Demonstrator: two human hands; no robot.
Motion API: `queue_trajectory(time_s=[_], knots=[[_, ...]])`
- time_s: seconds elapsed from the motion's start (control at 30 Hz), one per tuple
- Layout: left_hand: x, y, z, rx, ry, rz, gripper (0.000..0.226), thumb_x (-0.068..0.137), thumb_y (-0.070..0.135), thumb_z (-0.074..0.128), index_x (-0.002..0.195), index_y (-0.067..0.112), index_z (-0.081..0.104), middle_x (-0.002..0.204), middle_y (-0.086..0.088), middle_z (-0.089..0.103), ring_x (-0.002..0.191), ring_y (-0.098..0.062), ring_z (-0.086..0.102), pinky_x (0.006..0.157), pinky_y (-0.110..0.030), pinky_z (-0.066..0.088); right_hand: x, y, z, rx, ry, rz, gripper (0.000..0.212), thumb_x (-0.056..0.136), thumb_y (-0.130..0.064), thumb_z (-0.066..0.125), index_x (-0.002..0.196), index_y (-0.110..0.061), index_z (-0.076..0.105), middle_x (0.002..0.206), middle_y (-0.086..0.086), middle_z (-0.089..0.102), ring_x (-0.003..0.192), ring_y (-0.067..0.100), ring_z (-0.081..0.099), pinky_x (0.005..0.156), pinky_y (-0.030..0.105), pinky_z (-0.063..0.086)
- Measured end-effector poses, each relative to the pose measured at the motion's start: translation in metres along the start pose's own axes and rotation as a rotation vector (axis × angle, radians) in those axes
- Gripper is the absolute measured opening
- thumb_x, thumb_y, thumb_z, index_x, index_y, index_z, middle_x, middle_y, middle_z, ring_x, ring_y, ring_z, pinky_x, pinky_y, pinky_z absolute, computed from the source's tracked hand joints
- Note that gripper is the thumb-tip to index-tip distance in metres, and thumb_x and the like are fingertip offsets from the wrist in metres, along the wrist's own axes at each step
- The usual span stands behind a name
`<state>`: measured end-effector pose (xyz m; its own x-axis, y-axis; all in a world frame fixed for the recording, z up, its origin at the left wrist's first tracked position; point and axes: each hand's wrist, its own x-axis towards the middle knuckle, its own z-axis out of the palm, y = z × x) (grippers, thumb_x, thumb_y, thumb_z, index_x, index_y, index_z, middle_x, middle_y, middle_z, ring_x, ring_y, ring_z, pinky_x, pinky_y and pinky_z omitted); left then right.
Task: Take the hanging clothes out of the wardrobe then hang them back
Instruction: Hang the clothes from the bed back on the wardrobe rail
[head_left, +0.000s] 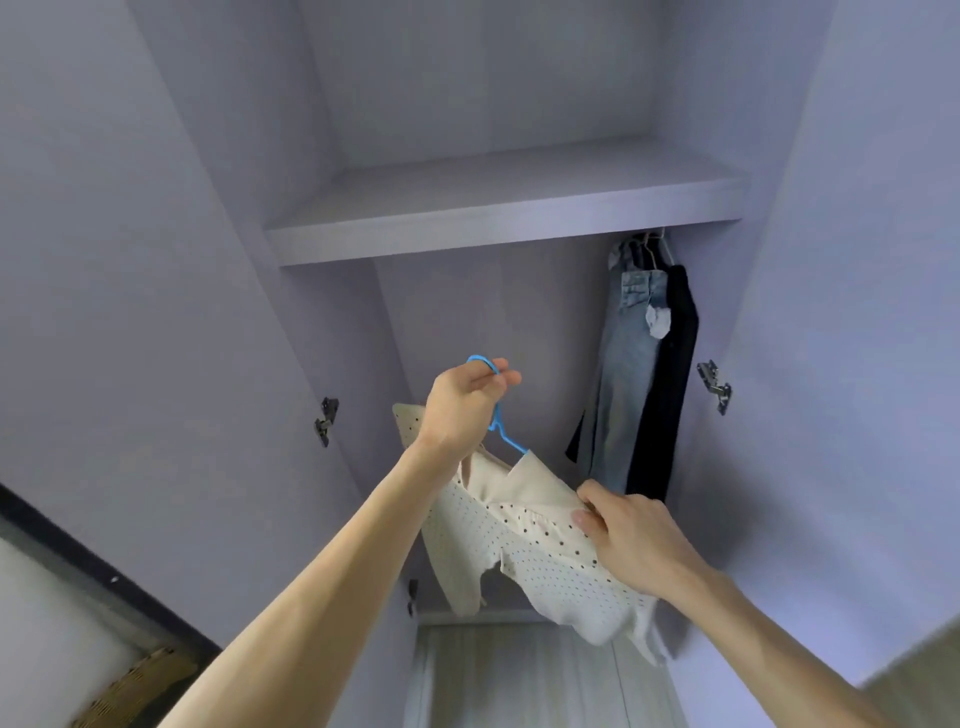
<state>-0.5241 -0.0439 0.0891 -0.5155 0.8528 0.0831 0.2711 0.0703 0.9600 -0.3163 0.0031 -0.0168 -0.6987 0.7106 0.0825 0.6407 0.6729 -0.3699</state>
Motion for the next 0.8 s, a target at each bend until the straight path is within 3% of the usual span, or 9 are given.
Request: queue_trajectory(time_s=[0.1,0.2,0.27,0.33,0.43,0.5,0.6,0.7,0.8], knots=[[0.018,-0.004,-0.004,0.042,-0.135,0.021,0.028,0.100,0.012,0.049,0.119,0.016,0.070,0.107,0.034,0.062,0.115,0.002,0.058,0.090,-0.016,0.046,0.009,-0.002,0.005,0.075,0.001,0.071,0.016,0.105,-0.031,0.038,0.093,-0.022,0.041,0.061,-0.007,0.049,0.051,0.012,0.044,0.052,0.022,0.033],[0.039,-0.006,-0.001,0.022,-0.241,-0.006,0.025,0.099,0.007,0.047,0.104,0.022,0.066,0.115,0.023,0.061,0.112,0.001,0.057,0.089,-0.018,0.043,0.023,0.003,0.005,0.217,-0.064,0.154,0.019,0.105,-0.033,0.039,0.089,-0.024,0.041,0.060,-0.005,0.049,0.049,0.009,0.041,0.050,0.024,0.032],[0.058,-0.006,0.003,0.078,-0.283,-0.019,0.017,0.098,0.008,0.049,0.097,0.018,0.063,0.103,0.015,0.063,0.097,-0.002,0.057,0.090,-0.022,0.040,0.038,0.009,0.004,0.294,-0.090,0.201,0.021,0.104,-0.036,0.041,0.085,-0.028,0.041,0.062,-0.006,0.051,0.048,0.007,0.041,0.049,0.021,0.034],[0.084,-0.006,0.007,0.347,-0.264,0.042,0.024,0.097,0.016,0.050,0.113,0.023,0.067,0.112,0.012,0.066,0.104,-0.008,0.057,0.097,-0.026,0.041,0.058,0.020,0.007,0.374,-0.090,0.258,0.025,0.102,-0.039,0.043,0.082,-0.024,0.042,0.063,-0.007,0.050,0.048,0.007,0.040,0.049,0.021,0.035],[0.129,-0.001,0.010,0.957,0.098,0.308,0.046,0.095,0.029,0.052,0.141,0.030,0.050,0.152,0.001,0.042,0.140,-0.024,0.036,0.115,-0.044,0.030,0.092,0.039,0.008,0.547,-0.069,0.344,0.033,0.101,-0.037,0.049,0.077,-0.017,0.039,0.058,-0.010,0.041,0.050,0.008,0.038,0.052,0.026,0.037],[0.164,0.013,0.007,1.045,0.303,0.550,0.063,0.094,0.034,0.053,0.153,0.022,0.034,0.162,-0.009,0.024,0.149,-0.029,0.019,0.119,-0.052,0.020,0.118,0.051,0.004,0.639,-0.064,0.371,0.034,0.101,-0.033,0.052,0.074,-0.018,0.038,0.054,-0.014,0.039,0.049,0.006,0.037,0.052,0.023,0.036],[0.234,0.023,-0.007,1.174,0.367,0.690,0.066,0.099,0.045,0.039,0.158,0.026,0.018,0.166,-0.005,0.010,0.153,-0.026,0.009,0.121,-0.057,0.008,0.159,0.068,-0.003,0.711,-0.042,0.398,0.031,0.101,-0.034,0.053,0.076,-0.017,0.045,0.059,-0.013,0.046,0.053,0.007,0.044,0.055,0.026,0.042],[0.290,0.006,-0.019,1.234,0.413,0.641,0.058,0.102,0.051,0.024,0.157,0.035,0.016,0.165,-0.005,0.016,0.152,-0.026,0.011,0.120,-0.059,0.004,0.207,0.085,-0.013,0.763,-0.007,0.434,0.030,0.101,-0.035,0.052,0.086,-0.008,0.050,0.070,-0.003,0.051,0.060,0.013,0.049,0.054,0.030,0.045],[0.324,-0.020,-0.016,1.180,0.627,0.793,0.054,0.102,0.048,0.036,0.154,0.033,0.029,0.156,-0.007,0.037,0.145,-0.028,0.028,0.118,-0.060,0.004,0.248,0.101,-0.018,0.770,0.038,0.439,0.029,0.101,-0.033,0.051,0.087,-0.008,0.050,0.067,-0.001,0.051,0.055,0.012,0.050,0.054,0.031,0.045]])
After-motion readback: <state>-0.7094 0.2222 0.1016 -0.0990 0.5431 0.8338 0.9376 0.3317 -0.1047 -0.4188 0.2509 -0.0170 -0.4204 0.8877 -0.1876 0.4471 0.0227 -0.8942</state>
